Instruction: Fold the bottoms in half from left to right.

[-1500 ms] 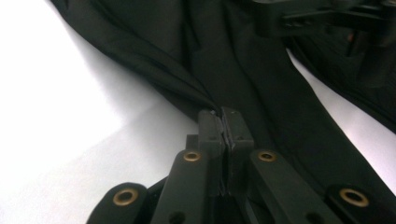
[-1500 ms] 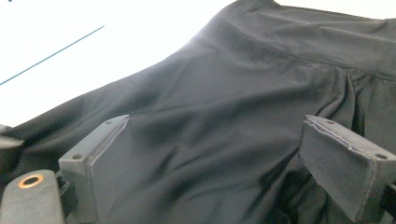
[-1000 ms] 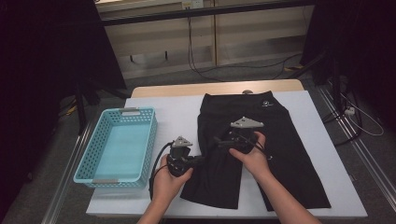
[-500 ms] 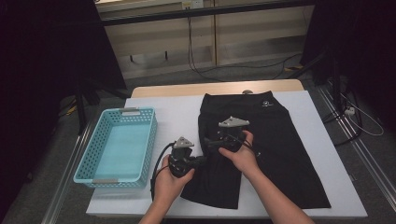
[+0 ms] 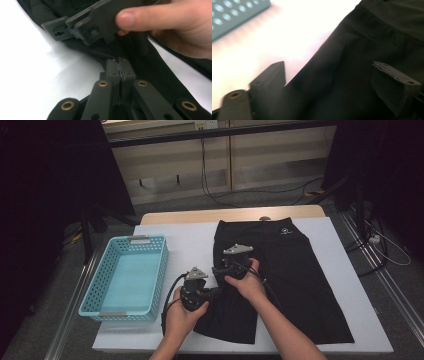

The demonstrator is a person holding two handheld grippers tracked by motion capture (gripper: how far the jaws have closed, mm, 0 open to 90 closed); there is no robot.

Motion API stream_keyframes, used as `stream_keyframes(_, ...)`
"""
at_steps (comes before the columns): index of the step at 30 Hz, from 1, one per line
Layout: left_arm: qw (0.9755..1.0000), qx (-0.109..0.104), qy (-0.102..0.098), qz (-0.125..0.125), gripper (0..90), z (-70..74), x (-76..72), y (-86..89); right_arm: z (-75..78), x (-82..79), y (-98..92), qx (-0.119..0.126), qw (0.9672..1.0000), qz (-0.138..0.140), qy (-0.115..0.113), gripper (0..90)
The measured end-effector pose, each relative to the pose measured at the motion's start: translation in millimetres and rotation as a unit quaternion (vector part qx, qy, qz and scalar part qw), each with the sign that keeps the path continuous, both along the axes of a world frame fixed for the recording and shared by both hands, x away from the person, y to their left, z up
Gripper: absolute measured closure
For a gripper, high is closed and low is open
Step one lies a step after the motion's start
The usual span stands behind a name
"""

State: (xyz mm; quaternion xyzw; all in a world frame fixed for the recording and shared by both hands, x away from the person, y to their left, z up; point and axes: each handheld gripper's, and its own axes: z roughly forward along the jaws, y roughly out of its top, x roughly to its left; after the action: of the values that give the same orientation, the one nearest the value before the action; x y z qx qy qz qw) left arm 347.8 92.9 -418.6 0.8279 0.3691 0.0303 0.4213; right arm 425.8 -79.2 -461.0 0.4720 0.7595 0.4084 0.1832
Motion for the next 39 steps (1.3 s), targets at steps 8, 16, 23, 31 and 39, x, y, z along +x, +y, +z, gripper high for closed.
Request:
stream_keyframes(8, 0.9999, -0.016, 0.006, 0.002, 88.5, -2.2, 1.5, 0.1, 0.0, 6.0, -10.5, -0.046, 0.9989, 0.012, 0.003, 82.5)
stream_keyframes(16, 0.9991, -0.040, 0.010, -0.010, 88.6, -4.2, 2.4, -10.5, 25.0, -12.8, -55.9, -0.031, 0.9992, -0.013, -0.022, 88.7)
stream_keyframes(23, 0.9987, -0.039, 0.022, -0.026, 88.5, -13.3, 3.4, -25.4, 15.7, -40.1, -95.0, -0.049, 0.9987, -0.011, -0.010, 82.1)
stream_keyframes(31, 0.9988, -0.032, 0.022, -0.031, 88.4, -13.7, 4.0, -28.0, 13.2, -22.9, -77.0, -0.075, 0.9955, 0.004, -0.057, 47.2)
stream_keyframes(39, 0.9991, -0.032, 0.017, -0.022, 88.4, -13.0, 6.2, -25.1, 11.3, 11.2, -51.2, -0.081, 0.9946, 0.020, -0.061, 53.7)
